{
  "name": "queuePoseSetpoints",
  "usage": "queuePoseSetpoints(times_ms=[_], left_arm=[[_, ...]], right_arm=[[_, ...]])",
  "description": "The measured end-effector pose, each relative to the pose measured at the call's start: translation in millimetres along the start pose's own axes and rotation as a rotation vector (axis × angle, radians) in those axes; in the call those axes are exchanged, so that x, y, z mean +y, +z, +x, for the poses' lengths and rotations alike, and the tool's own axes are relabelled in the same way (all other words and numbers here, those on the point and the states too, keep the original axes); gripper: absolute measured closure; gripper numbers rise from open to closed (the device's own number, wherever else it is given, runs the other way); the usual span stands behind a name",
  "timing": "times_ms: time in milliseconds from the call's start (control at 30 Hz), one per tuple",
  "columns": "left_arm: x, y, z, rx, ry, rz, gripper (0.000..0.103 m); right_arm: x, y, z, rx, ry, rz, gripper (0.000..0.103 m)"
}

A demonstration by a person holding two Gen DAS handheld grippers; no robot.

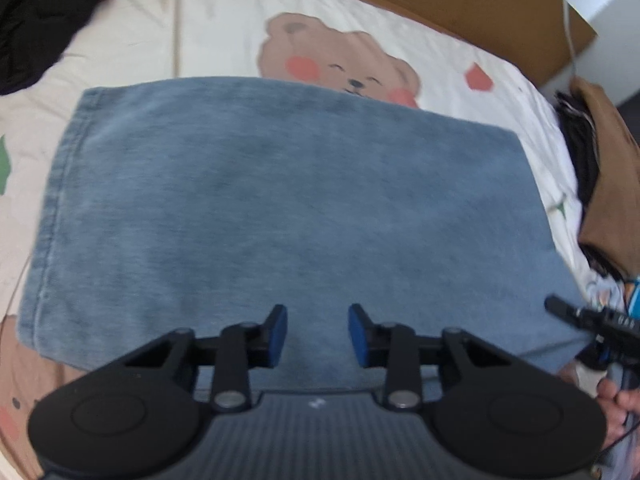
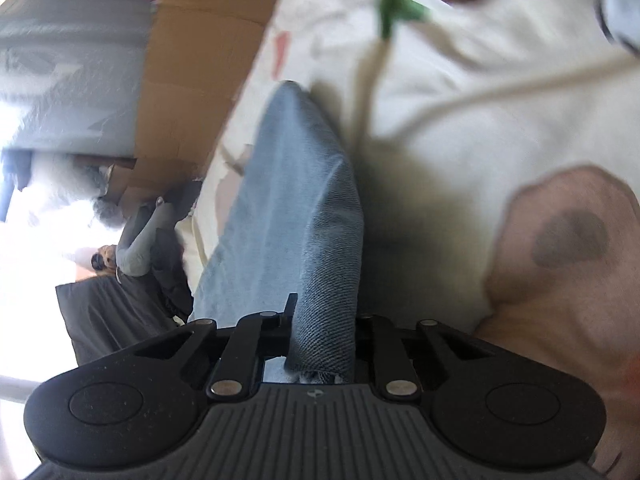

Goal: Fold clothes

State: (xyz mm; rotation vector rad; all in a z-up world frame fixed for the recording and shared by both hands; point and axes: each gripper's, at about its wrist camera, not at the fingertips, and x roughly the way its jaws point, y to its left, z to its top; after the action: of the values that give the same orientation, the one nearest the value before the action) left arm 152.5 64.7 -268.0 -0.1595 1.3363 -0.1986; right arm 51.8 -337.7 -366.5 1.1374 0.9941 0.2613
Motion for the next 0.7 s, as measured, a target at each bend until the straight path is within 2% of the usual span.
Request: queuePoseSetpoints(times_ms=[133,300,400,500,700], left_arm=[[-9.0,-3.7,6.5,0.02,-0.04,0.003,0.08],[-15.1,-13.7,16.8,0.038,-0.064,-0.003,0.081],[-19.5,-23.4,33.9,0.075,-0.016,0.028,0.083],[-16.9,-27.3,41.4,0.051,0.019,0.005,0.094],[-14.4,-18.1,31.9,0.036,0.007,0.002,0.094]], right_arm=[[28.2,-0.2,-4.7,0.003,-0.002,-0.04,0.089],[45.5,-1.3,-8.9,0.016,-0.03,-0.076,0.089],[53.7,-5.3,-11.2,0.008,-0.064,-0.115,0.089],[61.8,-11.2,-12.5,-0.006,-0.102,-0.159,0.089],[71.4,-14.7,-15.7,-0.009,-0.105,-0.188,0.089]])
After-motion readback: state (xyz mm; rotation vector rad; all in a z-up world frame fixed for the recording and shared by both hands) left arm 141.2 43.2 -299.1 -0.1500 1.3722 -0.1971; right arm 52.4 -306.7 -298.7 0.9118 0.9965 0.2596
